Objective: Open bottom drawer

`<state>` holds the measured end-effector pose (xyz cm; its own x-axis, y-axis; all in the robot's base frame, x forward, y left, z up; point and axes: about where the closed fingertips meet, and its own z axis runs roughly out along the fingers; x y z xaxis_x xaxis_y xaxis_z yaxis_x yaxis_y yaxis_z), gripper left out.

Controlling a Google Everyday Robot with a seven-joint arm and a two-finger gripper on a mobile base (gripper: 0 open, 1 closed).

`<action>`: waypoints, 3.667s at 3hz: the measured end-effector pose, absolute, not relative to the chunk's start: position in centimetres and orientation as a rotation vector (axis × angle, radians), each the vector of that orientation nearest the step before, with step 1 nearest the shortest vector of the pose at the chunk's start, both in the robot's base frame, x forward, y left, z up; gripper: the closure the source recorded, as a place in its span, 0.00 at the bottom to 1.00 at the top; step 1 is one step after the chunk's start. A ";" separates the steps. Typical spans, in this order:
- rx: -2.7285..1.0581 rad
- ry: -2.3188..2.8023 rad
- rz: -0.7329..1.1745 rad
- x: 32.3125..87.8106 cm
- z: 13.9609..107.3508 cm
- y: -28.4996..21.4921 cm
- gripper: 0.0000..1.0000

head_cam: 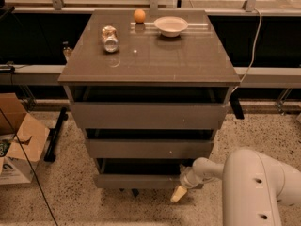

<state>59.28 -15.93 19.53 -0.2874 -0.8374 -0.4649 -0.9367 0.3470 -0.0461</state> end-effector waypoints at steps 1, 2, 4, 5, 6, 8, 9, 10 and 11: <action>-1.557 2.280 0.353 59.5 17.2 -17.0 0.25; -1.557 2.313 0.360 58.8 16.4 -17.7 0.47; -1.557 2.313 0.360 58.8 16.7 -17.7 0.17; -1.559 2.314 0.365 58.7 16.5 -17.5 0.00; -1.612 2.311 0.371 58.5 16.4 -17.1 0.00; -1.654 2.355 0.406 54.4 16.4 -17.3 0.18; -1.620 2.368 0.458 51.0 16.4 -17.7 0.50; -1.619 2.368 0.459 51.0 16.5 -17.7 0.73; -1.541 2.390 0.500 48.1 15.7 -17.5 0.69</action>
Offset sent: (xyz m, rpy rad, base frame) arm -0.0121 -0.0328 -0.0411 -0.0618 0.1308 -0.0457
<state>48.10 -17.47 15.71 -0.4072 -0.8258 -0.3902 -0.9130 0.3802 0.1480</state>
